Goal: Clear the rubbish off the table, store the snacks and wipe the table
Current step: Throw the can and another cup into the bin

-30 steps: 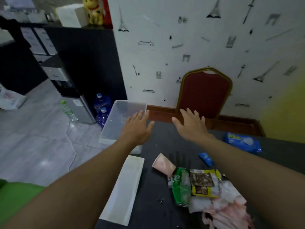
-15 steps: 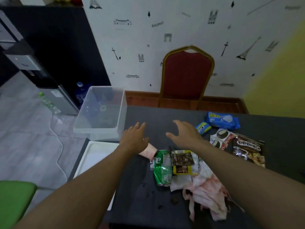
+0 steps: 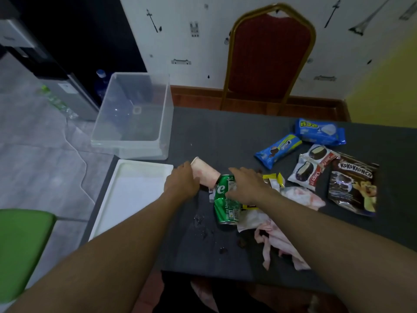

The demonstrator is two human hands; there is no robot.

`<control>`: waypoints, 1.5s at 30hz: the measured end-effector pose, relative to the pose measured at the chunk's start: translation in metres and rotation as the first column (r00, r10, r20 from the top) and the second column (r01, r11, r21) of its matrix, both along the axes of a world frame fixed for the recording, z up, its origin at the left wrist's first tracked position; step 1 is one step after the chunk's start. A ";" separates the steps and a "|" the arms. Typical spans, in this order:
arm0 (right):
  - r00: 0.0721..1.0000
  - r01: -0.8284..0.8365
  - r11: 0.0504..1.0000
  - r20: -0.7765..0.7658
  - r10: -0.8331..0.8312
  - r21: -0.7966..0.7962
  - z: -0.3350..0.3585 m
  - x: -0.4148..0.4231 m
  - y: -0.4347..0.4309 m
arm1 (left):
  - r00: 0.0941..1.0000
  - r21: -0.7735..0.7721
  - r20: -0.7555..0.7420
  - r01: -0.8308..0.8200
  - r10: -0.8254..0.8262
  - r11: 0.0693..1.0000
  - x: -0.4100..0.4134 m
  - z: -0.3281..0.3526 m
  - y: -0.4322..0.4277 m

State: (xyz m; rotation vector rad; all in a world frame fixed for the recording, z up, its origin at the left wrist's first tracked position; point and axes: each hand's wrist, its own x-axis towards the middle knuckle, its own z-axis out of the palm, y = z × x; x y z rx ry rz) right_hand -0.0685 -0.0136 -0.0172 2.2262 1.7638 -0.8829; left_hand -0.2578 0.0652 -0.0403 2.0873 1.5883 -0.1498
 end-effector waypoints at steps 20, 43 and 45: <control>0.970 0.054 0.997 -0.239 -0.041 0.047 0.022 -0.007 0.016 | 0.986 -0.029 0.110 -0.125 0.128 0.992 -0.030 0.029 0.002; 0.875 -0.321 0.923 -0.307 0.375 0.212 0.047 -0.128 0.076 | 0.856 0.126 0.233 -0.497 0.462 0.858 -0.172 0.077 -0.024; 0.868 -0.321 0.919 -0.317 0.382 0.229 0.047 -0.145 0.083 | 0.835 0.150 0.225 -0.539 0.502 0.829 -0.193 0.076 -0.024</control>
